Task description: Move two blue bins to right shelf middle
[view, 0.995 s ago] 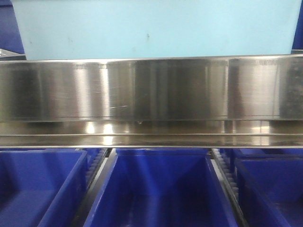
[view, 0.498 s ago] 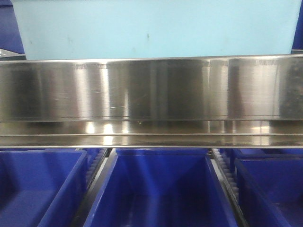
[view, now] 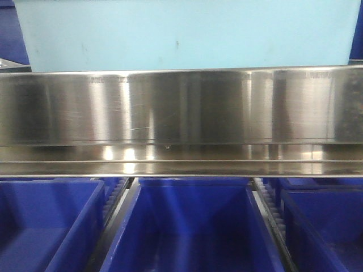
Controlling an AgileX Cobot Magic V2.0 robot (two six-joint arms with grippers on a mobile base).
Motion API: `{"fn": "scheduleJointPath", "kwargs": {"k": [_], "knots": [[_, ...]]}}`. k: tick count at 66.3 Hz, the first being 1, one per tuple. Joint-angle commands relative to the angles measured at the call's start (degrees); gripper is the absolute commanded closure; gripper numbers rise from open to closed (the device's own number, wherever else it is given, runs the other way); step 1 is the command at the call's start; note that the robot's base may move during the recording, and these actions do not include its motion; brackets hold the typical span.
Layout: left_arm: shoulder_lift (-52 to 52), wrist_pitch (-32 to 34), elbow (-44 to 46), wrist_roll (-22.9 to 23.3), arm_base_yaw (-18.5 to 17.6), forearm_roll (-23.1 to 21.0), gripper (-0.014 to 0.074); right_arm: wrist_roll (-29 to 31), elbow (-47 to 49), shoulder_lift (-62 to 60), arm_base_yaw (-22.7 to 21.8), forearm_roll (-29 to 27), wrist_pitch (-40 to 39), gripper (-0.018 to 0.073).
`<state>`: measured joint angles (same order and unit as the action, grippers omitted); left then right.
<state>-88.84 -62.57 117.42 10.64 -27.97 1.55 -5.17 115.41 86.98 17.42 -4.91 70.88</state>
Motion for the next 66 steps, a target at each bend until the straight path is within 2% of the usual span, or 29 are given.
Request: {"fn": "scheduleJointPath", "kwargs": {"k": [1, 13, 26, 43, 66], "knots": [[0.6, -1.1, -0.7, 0.0, 0.3, -0.9, 0.0707, 1.6, 0.4, 0.5, -0.2, 0.6, -1.5, 0.0713], [-0.6, -4.4, -3.5, 0.0, 0.3, -0.9, 0.0707, 1.6, 0.0, 2.8, -0.1, 0.4, -0.9, 0.0713], [-2.1, -7.3, -5.0, 0.0, 0.3, -0.9, 0.0707, 1.6, -4.5, 3.1, -0.1, 0.4, -0.9, 0.0713], [-2.9, -7.4, -5.3, 0.0, 0.3, 0.9, 0.0707, 1.6, -8.9, 3.1, -0.1, -2.6, -2.1, 0.0713], [-4.0, -7.4, -5.3, 0.0, 0.3, 0.9, 0.0707, 1.6, -9.0, 3.1, -0.1, -2.3, -0.9, 0.0713]]}}
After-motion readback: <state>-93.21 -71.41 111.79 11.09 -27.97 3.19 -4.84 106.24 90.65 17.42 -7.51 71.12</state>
